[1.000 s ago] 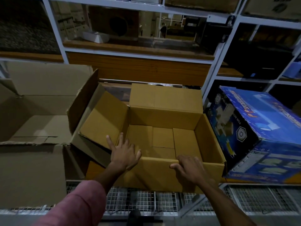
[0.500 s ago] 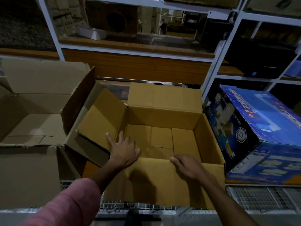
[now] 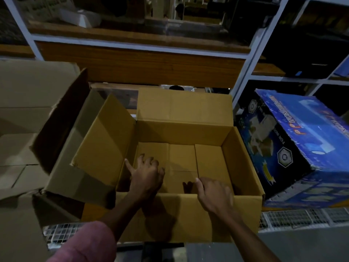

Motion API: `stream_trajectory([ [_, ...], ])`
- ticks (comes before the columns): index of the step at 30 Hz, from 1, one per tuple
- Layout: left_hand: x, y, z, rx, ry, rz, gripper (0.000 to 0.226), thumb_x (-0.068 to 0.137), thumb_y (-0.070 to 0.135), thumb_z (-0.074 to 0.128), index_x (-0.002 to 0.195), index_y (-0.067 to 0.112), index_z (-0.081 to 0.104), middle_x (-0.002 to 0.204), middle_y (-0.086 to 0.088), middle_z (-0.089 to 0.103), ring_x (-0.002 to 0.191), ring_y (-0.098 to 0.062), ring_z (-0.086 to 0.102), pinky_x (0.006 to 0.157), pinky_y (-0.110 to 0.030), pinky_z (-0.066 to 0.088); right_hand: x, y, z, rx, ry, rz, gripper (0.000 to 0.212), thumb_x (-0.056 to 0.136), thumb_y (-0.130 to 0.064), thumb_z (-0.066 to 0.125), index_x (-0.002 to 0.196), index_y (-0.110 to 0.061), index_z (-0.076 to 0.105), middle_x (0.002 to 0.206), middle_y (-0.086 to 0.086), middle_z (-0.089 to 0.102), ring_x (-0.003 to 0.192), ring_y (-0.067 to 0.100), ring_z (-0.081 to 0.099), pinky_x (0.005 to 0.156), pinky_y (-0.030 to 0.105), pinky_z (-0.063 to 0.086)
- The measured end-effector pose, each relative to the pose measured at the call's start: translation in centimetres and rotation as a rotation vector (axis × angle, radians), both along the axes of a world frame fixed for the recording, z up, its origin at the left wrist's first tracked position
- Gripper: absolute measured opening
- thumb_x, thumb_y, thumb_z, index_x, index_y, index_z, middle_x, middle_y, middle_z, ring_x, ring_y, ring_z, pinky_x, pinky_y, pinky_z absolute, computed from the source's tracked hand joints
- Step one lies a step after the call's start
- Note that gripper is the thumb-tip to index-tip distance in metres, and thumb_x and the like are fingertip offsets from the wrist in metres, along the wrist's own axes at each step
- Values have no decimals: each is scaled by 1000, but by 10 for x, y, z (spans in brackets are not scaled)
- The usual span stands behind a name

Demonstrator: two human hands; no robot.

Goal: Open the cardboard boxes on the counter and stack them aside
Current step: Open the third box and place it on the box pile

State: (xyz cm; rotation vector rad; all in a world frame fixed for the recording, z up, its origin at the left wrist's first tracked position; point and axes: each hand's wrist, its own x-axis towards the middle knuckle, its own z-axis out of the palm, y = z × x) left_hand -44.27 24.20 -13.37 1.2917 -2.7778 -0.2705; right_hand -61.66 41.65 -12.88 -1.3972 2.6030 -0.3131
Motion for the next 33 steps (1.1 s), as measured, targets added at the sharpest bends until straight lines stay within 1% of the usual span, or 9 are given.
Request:
stream_trajectory([
  [5,7,0,-8,-51,202,-41,43,96,42,38,105,15,71,127,-7,66,133,-35,47,106,-71,31,2,5,-5,-96,26,-22,41,103,-52,27,100,-33,63,93,-13,63,80,5,56,73,31,44],
  [9,24,7,-9,-157,300,-120,45,99,40,38,99,11,72,118,-11,69,127,-38,53,104,-63,40,-7,20,-11,-164,26,70,42,102,-56,30,105,-31,63,100,-13,60,92,5,54,88,37,47],
  [13,57,14,-15,-263,127,-144,62,102,55,28,97,14,75,114,-9,72,127,-38,54,109,-62,32,-28,55,-11,-165,174,75,58,97,-69,22,109,-34,66,118,-11,63,116,10,50,108,46,29],
  [17,91,24,-21,-271,-15,-174,81,95,76,21,103,16,75,119,-9,71,134,-40,48,117,-66,16,-55,102,-18,3,223,1,76,83,-89,25,129,-38,58,145,-2,51,147,26,21,118,55,13],
  [20,103,33,-20,-246,-94,-157,88,84,88,31,112,15,71,130,-14,64,140,-46,38,116,-71,8,-64,114,-17,90,238,46,97,70,-99,23,141,-37,48,154,2,41,153,32,1,120,58,3],
  [23,106,38,-17,-254,-140,-158,95,78,93,33,116,13,67,133,-20,60,140,-54,32,115,-72,2,-61,111,-10,146,238,6,95,68,-99,29,141,-41,45,157,-1,37,153,34,-6,114,68,-6],
  [27,102,37,-15,-241,-231,-118,93,62,92,56,119,19,65,138,-22,56,142,-58,22,111,-75,5,-61,109,-7,213,136,-9,89,70,-88,53,143,-41,38,162,-5,23,152,27,-14,114,71,6],
  [31,94,43,-13,-223,-265,19,90,53,76,79,124,24,61,153,-22,42,146,-60,-1,113,-73,-11,-67,112,-8,88,90,-55,80,66,-77,71,126,-27,54,164,7,15,151,29,-13,114,68,21],
  [33,95,46,-14,-217,-270,73,88,52,68,86,123,23,62,152,-24,43,146,-60,-3,113,-74,-6,-67,110,-12,33,104,-99,79,61,-76,75,117,-23,57,164,11,12,150,35,-13,111,69,24],
])
